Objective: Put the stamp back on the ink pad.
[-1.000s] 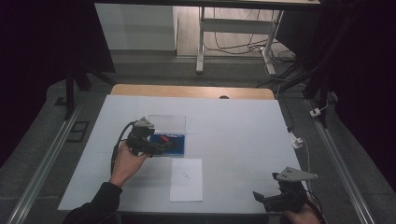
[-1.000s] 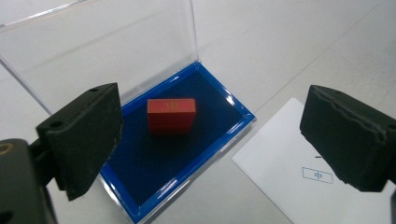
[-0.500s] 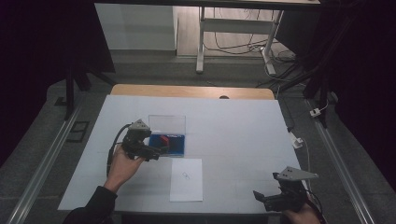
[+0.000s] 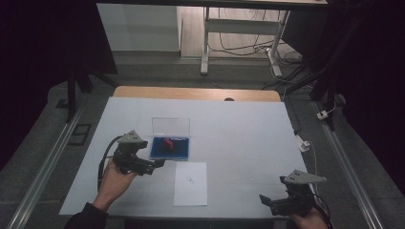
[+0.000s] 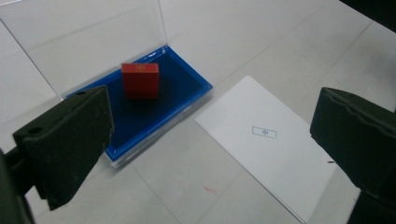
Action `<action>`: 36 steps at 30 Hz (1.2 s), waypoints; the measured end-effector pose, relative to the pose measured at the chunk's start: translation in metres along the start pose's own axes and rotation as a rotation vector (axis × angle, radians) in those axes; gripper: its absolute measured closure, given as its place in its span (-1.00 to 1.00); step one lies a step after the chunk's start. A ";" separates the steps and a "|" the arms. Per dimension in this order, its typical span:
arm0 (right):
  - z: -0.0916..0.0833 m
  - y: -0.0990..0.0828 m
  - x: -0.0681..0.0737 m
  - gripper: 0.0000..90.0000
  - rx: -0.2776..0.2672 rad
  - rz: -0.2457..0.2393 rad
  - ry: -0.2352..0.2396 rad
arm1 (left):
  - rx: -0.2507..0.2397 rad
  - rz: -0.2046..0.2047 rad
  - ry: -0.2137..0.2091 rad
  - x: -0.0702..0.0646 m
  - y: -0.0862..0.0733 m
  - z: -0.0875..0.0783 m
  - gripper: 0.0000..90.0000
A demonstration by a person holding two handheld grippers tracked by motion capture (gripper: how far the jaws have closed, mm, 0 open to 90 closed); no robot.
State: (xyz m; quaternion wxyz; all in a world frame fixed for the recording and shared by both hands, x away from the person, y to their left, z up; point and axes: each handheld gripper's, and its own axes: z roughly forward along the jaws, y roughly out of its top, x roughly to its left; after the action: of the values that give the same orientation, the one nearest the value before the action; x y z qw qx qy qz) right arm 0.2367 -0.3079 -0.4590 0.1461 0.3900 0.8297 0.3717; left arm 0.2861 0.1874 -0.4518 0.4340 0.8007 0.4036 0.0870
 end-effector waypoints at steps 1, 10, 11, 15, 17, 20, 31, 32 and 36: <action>0.000 0.000 0.000 -1.00 -0.001 -0.001 0.000 | 0.000 0.001 0.001 -0.001 -0.002 -0.002 -1.00; 0.000 0.000 0.000 -1.00 -0.002 0.002 0.001 | -0.007 -0.011 0.017 -0.007 -0.023 -0.024 -1.00; 0.000 0.000 0.000 -1.00 -0.002 0.001 0.001 | -0.012 -0.015 0.019 -0.007 -0.026 -0.027 -1.00; 0.000 0.000 0.000 -1.00 -0.002 0.001 0.002 | -0.019 -0.035 0.026 -0.008 -0.036 -0.036 -1.00; 0.000 0.000 0.000 -1.00 -0.002 0.002 0.002 | -0.017 -0.039 0.033 -0.008 -0.041 -0.040 -1.00; 0.000 0.000 0.000 -1.00 -0.003 0.002 0.001 | -0.013 -0.045 0.050 -0.008 -0.048 -0.045 -1.00; 0.000 0.000 0.000 -1.00 -0.004 0.008 0.000 | -0.002 -0.087 0.098 -0.006 -0.074 -0.065 -1.00; 0.000 0.000 0.000 -1.00 -0.004 0.007 0.000 | 0.001 -0.089 0.104 -0.005 -0.076 -0.066 -1.00; 0.000 0.000 -0.001 -1.00 -0.005 0.007 -0.001 | 0.014 -0.098 0.126 -0.005 -0.083 -0.071 -1.00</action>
State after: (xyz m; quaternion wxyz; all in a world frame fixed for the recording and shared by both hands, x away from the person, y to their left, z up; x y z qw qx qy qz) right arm 0.2367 -0.3087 -0.4589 0.1461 0.3926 0.8274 0.3740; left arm 0.2009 0.2528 -0.4712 0.4058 0.7759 0.4696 0.1127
